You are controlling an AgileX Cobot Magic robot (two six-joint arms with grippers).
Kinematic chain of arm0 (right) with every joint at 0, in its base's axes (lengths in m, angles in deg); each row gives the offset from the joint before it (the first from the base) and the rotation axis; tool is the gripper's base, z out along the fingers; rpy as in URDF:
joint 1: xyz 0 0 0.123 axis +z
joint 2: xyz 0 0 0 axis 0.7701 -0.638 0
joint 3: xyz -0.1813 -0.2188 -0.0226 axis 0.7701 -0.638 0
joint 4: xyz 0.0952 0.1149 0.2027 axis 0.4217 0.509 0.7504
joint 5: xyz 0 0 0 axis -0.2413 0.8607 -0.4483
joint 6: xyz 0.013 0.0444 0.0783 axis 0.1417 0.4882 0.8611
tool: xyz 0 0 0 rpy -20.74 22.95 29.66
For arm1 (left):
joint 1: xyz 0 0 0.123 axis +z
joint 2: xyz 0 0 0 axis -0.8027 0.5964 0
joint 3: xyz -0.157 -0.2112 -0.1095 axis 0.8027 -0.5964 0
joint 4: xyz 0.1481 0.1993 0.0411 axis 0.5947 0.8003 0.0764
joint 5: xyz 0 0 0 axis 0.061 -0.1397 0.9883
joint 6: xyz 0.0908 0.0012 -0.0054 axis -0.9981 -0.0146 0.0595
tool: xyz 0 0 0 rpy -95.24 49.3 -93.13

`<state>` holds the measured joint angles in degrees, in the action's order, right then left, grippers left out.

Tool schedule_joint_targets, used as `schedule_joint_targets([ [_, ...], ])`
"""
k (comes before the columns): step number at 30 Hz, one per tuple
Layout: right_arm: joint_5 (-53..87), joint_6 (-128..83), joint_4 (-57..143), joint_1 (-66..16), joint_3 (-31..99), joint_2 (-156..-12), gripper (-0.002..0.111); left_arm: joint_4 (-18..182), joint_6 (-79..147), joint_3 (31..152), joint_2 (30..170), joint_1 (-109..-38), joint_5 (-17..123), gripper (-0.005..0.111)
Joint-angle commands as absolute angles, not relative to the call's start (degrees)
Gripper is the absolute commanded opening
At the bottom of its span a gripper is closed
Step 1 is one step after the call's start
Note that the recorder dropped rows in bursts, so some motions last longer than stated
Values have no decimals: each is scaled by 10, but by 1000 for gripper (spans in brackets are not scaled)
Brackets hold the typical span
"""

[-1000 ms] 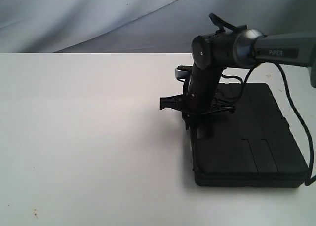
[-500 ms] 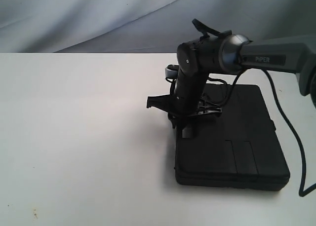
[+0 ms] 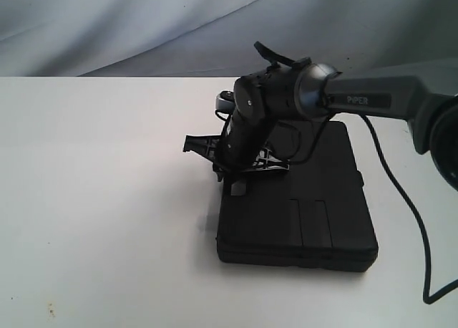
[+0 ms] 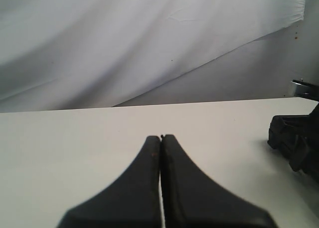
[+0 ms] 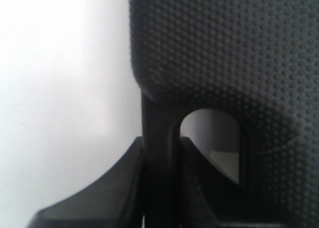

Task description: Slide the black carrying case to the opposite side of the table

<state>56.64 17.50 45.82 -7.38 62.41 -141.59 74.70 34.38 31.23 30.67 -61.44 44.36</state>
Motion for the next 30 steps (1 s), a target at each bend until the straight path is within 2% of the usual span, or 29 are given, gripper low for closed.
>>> schedule_joint_targets([
  [1,495,176,483,-62,628,-1407,0,747,349,310,304,-613,447,0],
  [22,425,155,507,-55,628,-1407,0,747,349,310,304,-613,447,0],
  [25,418,154,507,-55,628,-1407,9,747,349,310,304,-613,447,0],
  [28,415,154,511,-55,628,-1407,33,747,349,310,304,-613,447,0],
  [30,415,154,511,-55,628,-1407,42,747,349,310,304,-613,447,0],
])
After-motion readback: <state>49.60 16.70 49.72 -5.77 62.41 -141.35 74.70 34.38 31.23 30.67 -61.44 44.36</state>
